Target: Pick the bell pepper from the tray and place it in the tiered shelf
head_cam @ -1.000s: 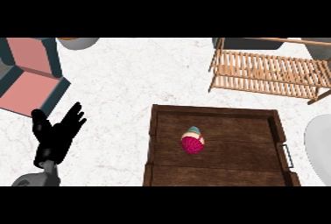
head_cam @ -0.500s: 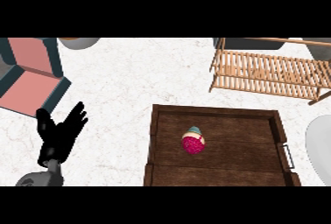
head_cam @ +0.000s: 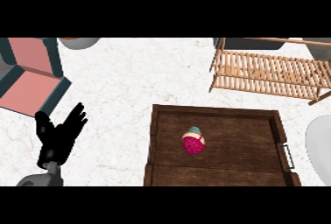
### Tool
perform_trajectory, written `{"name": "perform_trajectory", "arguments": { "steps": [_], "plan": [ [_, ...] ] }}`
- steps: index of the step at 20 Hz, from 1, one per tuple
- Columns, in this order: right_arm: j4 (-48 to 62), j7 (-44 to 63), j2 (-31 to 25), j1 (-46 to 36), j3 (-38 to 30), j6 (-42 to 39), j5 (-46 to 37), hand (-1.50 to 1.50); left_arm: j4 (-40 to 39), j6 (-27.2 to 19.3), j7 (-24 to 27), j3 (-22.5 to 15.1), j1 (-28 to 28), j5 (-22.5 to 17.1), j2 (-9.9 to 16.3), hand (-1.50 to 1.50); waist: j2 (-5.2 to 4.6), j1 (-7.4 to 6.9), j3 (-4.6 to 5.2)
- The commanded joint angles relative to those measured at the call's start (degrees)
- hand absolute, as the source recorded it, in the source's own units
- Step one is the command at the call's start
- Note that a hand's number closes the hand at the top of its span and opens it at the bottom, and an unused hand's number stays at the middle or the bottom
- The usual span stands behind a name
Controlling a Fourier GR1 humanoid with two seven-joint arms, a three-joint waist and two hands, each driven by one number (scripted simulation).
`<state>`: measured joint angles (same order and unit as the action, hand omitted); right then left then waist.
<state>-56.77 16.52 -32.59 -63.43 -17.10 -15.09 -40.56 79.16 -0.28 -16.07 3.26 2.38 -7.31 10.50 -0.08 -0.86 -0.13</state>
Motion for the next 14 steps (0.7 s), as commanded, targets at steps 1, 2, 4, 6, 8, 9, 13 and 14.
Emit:
{"name": "perform_trajectory", "arguments": {
  "steps": [1,2,4,6,8,9,13,14],
  "plan": [
    [5.8,-4.4,-1.5,-2.5,-0.4,1.2,0.6,1.5,-2.7,0.8,-1.4,1.2,2.0,-0.7,0.5,0.0,-0.15,0.09,0.15],
    [8.3,-7.2,-1.6,-2.2,0.0,2.4,0.1,1.5,-4.1,2.0,2.3,1.4,0.6,-0.3,0.9,0.0,-0.24,-0.09,0.16],
    [8.6,-6.3,-1.0,-3.4,0.7,2.5,-0.1,1.5,-2.1,0.4,-0.1,0.0,0.6,0.8,-0.5,0.0,-0.11,0.03,0.15],
    [7.3,-4.7,-0.7,-2.8,1.0,2.6,-0.2,1.5,-1.2,1.6,-1.6,1.7,0.3,-0.6,1.2,0.0,-0.01,0.21,0.15],
    [9.9,-5.6,-2.5,-4.6,2.8,0.7,-2.0,1.5,-1.5,-0.7,-1.0,0.5,1.3,1.0,-1.0,0.0,-0.09,0.08,0.16],
    [5.4,-4.9,-2.9,-1.8,4.2,0.2,-3.0,1.5,-1.0,1.6,1.4,0.6,-3.1,0.0,-0.5,0.0,0.12,0.39,0.17],
    [7.1,0.6,-1.0,-5.4,-5.6,4.8,4.4,-1.5,-3.0,0.7,-0.9,1.6,2.0,0.3,0.4,0.0,0.05,0.74,0.15],
    [9.7,-1.0,-0.6,-3.8,-6.7,8.0,4.4,-1.5,-0.3,1.3,-0.9,1.4,-0.2,0.0,0.7,0.0,-0.08,0.02,0.12]
  ]
}}
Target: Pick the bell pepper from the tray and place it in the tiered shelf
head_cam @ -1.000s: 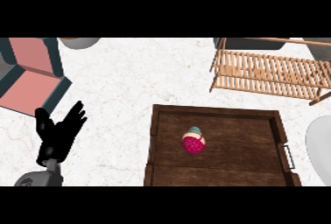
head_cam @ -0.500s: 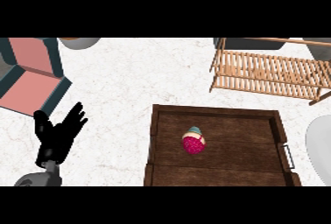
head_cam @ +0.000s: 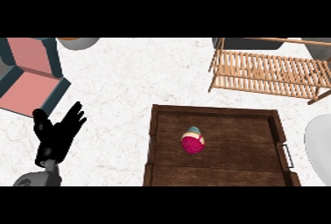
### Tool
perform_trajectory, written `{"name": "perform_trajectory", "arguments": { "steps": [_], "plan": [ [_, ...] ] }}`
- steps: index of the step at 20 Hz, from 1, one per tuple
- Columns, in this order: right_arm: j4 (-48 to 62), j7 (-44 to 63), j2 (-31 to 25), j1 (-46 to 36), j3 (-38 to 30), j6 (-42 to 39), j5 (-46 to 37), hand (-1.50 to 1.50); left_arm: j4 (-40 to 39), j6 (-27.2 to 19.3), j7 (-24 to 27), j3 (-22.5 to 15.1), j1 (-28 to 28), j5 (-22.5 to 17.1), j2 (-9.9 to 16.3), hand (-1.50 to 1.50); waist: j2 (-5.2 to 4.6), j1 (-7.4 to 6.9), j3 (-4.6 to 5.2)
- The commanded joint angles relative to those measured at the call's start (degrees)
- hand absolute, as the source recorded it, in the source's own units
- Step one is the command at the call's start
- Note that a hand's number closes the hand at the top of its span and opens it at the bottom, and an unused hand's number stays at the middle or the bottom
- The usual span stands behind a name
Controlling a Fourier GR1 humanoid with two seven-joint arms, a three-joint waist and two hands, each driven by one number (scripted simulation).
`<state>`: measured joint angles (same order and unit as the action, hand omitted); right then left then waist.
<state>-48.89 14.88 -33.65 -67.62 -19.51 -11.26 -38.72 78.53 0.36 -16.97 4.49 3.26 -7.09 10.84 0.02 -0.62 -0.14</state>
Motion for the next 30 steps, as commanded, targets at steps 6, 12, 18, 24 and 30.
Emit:
{"name": "perform_trajectory", "arguments": {
  "steps": [6,12,18,24,30],
  "plan": [
    [0.5,2.3,1.8,-0.8,-10.1,5.4,9.7,-1.5,0.0,-1.0,-0.5,-1.3,-1.8,0.6,-2.5,0.0,-0.05,0.16,0.12],
    [2.9,3.7,-0.6,-4.7,-16.1,7.7,15.9,-1.5,1.8,-0.4,0.4,-0.6,-2.3,0.7,-1.4,0.0,-0.15,-0.4,0.11],
    [1.7,5.2,-4.2,-4.6,-16.6,15.2,14.5,-1.5,-1.3,2.5,-1.2,2.1,0.5,-1.5,1.6,0.0,-0.08,0.33,0.17],
    [5.9,5.2,-14.2,-2.5,-22.3,17.7,16.0,-1.5,-1.1,-0.2,-0.4,0.3,0.0,0.8,-1.2,0.0,-0.24,0.41,0.11],
    [10.6,4.0,-24.2,2.6,-29.3,9.9,22.9,-1.5,0.1,-0.1,-2.3,0.3,-0.6,0.4,-1.1,0.0,-0.15,0.67,0.05]
  ]
}}
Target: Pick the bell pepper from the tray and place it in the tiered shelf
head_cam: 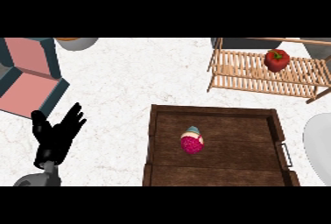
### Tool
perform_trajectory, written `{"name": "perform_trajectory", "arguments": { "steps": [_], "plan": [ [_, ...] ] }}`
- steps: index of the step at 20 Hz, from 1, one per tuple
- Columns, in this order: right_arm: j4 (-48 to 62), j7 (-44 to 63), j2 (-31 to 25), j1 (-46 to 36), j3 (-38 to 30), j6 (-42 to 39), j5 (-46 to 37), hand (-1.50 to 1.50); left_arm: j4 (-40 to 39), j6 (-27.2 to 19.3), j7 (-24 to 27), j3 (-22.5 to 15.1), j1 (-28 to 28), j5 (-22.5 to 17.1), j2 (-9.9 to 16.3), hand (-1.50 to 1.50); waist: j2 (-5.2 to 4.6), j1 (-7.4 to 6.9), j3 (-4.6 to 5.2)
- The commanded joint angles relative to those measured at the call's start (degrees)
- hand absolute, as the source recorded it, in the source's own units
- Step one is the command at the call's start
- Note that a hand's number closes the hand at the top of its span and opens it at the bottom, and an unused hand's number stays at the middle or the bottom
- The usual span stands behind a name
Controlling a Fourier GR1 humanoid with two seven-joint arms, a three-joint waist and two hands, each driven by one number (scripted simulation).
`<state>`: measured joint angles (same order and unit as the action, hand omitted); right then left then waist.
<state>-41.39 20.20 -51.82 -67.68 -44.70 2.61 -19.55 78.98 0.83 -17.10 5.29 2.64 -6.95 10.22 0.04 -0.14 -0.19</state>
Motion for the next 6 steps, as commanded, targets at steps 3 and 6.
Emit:
{"name": "perform_trajectory", "arguments": {
  "steps": [3,6],
  "plan": [
    [6.4,-3.5,-9.5,4.6,-5.6,-8.1,6.5,-1.5,-2.4,-0.5,-0.1,0.8,2.5,0.0,-0.3,0.0,-0.31,0.23,0.14],
    [9.5,-7.9,-12.8,7.5,-6.1,-11.6,7.9,-1.5,1.4,-2.1,-2.3,-1.4,1.0,1.3,-2.0,0.0,-0.28,-0.23,0.08]
  ]
}}
